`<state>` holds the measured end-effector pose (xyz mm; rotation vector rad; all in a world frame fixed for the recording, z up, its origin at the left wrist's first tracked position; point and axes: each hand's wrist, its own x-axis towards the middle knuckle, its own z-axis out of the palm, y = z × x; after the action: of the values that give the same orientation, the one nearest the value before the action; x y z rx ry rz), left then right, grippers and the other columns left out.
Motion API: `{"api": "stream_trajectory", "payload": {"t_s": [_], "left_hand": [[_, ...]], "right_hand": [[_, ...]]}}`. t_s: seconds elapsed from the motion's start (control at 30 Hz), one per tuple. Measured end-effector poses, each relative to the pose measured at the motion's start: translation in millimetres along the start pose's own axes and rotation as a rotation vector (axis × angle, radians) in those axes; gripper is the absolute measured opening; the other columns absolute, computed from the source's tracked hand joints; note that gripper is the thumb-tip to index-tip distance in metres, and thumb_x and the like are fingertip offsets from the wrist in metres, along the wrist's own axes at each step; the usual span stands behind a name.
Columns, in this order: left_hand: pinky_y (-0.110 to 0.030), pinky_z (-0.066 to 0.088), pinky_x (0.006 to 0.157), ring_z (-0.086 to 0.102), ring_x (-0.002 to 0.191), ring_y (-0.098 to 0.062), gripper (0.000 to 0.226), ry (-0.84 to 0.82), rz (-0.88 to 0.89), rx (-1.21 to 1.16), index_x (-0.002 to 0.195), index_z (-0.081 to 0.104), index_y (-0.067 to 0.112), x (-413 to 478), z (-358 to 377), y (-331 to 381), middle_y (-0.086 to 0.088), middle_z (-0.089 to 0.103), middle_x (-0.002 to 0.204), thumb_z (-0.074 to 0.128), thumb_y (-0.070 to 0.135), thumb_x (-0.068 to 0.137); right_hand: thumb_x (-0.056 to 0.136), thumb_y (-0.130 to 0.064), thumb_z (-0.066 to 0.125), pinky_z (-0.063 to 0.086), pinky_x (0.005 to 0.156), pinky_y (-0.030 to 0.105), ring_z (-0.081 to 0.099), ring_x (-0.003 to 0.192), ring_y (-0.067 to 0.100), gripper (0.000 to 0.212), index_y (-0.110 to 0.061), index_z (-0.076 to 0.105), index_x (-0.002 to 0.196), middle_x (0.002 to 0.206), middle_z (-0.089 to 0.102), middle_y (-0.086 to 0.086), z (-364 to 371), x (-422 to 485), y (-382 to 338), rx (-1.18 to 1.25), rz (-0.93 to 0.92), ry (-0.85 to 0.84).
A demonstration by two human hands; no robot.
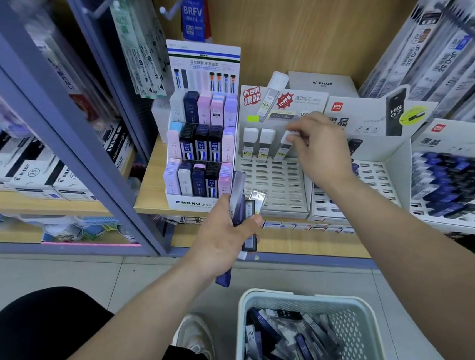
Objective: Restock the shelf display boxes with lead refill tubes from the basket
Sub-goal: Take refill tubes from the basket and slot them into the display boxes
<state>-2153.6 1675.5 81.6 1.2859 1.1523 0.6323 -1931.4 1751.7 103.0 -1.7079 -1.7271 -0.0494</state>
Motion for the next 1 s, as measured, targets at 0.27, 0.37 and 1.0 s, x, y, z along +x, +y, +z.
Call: {"api": "stream_trajectory", "payload": {"t_s": [0.27, 0.37, 1.0], "left_hand": [[-0.046, 0.061, 0.079, 0.072, 0.086, -0.024, 0.020, -0.038, -0.017, -0.040, 0.111, 0.055, 0.016, 2, -2, -3, -0.017, 0.065, 0.106, 0.066, 0.024, 0.096], [-0.027, 0.058, 0.061, 0.070, 0.085, -0.023, 0.021, -0.036, -0.023, -0.058, 0.112, 0.054, 0.011, 1, -2, -1, -0.024, 0.061, 0.112, 0.065, 0.021, 0.097], [-0.052, 0.059, 0.081, 0.070, 0.070, -0.025, 0.026, -0.068, 0.048, -0.033, 0.122, 0.055, 0.015, -6, 13, 17, -0.012, 0.073, 0.097, 0.062, 0.022, 0.098]], "right_hand": [[0.091, -0.015, 0.068, 0.054, 0.075, 0.039, 0.063, 0.095, 0.025, 0.012, -0.012, 0.075, 0.101, 0.104, 0.066, 0.002, 4, -1, 0, -0.067, -0.036, 0.046], [0.091, -0.014, 0.069, 0.055, 0.077, 0.041, 0.060, 0.100, 0.029, 0.019, -0.013, 0.075, 0.109, 0.106, 0.062, 0.004, 7, -5, 1, -0.104, -0.050, -0.013], [0.095, -0.003, 0.064, 0.054, 0.063, 0.020, 0.066, 0.062, 0.012, 0.021, -0.012, 0.070, 0.113, 0.093, 0.061, 0.014, -50, -77, -53, 0.760, 0.572, -0.488]]}}
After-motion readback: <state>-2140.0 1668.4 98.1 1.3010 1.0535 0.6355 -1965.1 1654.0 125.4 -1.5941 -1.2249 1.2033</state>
